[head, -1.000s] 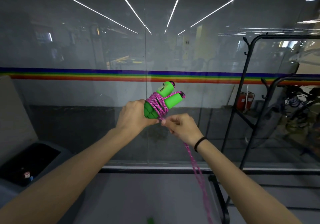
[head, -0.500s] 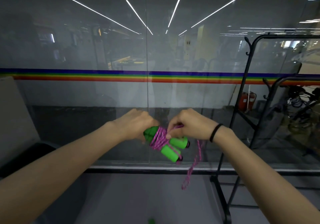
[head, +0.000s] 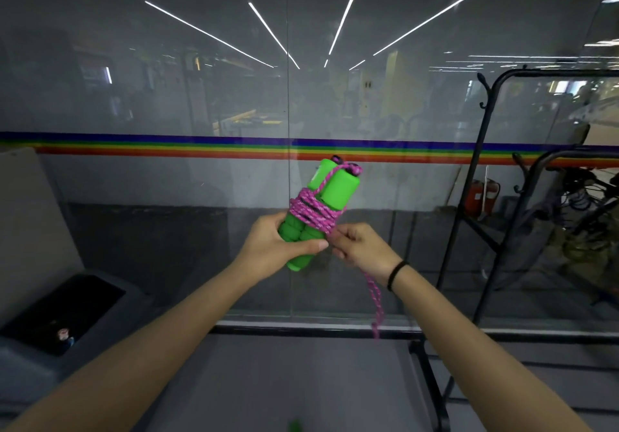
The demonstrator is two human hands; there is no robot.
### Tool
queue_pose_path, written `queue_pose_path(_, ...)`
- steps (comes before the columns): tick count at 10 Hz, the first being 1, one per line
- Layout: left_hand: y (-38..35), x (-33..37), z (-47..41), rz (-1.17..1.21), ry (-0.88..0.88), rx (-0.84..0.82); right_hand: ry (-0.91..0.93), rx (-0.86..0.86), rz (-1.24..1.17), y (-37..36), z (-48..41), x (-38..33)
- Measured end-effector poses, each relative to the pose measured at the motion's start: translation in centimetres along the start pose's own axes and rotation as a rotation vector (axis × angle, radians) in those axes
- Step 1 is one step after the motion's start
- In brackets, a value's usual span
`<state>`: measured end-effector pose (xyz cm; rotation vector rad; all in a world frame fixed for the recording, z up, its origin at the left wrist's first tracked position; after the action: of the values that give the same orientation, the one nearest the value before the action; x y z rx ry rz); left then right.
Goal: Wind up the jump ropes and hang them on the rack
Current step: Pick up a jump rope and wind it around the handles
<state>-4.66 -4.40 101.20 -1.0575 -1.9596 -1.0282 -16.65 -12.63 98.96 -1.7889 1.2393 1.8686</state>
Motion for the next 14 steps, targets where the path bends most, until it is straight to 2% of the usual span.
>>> queue_pose_path(1,0.6,-0.9,-0.2,-0.238,0.034,0.096,0.067,0.042,0.399,0.1,0.4,-0.6)
queue_pose_path(2,0.6,-0.3,-0.6,-0.534,-0.025,0.041,0.076,0.015,0.656,-0.3,0.5,-1.1)
queue_pose_path(3,0.8,0.2,-1.0,-0.762,0.000,-0.005,0.036,-0.045,0.763,-0.4,1.1,-1.5)
queue_pose_path(4,0.4,0.5,-1.3,-1.088,0.024,-0.139,0.032,-0.075,0.853,-0.5,1.6,-1.7)
queue_pose_path(5,-0.5,0.8,-1.3,-1.281,-0.041,-0.286,0.060,-0.094,0.916,-0.8,2.3,-2.3)
queue_pose_path(6,-1.2,1.4,-1.0,-1.402,-0.199,-0.416,0.124,-0.090,0.897,0.0,2.6,-3.6)
queue_pose_path(7,-1.7,1.2,-0.1,-1.320,-0.281,-0.625,0.164,-0.163,0.762,0.8,2.6,-4.6)
queue_pose_path(8,-1.9,1.1,0.6,-1.136,-0.317,-0.720,0.140,-0.266,0.483,1.4,2.4,-4.8)
queue_pose_path(9,-2.2,1.5,1.3,-0.870,-0.300,-0.732,0.125,-0.298,0.238,1.4,1.8,-4.5)
queue_pose_path(10,-2.5,2.2,1.6,-0.539,-0.260,-0.672,0.078,-0.255,0.048,1.8,1.7,-3.7)
queue_pose_path(11,-2.5,1.9,1.6,-0.183,-0.167,-0.555,0.222,-0.274,-0.035,0.8,1.2,-3.4)
queue_pose_path(12,-2.5,0.7,1.4,0.048,-0.063,-0.337,-0.122,-0.051,0.021,1.1,1.3,0.8)
queue_pose_path(13,-2.6,-1.1,1.3,0.230,0.087,-0.073,0.018,0.145,-0.106,0.5,0.2,0.4)
queue_pose_path(14,-2.9,-2.1,1.2,0.408,0.199,0.068,0.038,0.231,-0.140,1.2,0.0,-0.1)
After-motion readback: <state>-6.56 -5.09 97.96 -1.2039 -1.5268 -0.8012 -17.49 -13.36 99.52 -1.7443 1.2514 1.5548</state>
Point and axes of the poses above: each hand's wrist, its own z-axis away from the middle knuckle, its own y-axis out of the back of the hand, x = y × z, the point moved 6 cm from there along -z, towards the middle knuckle, and after that the axes turned 6 degrees about -y, right-handed, at the moved point
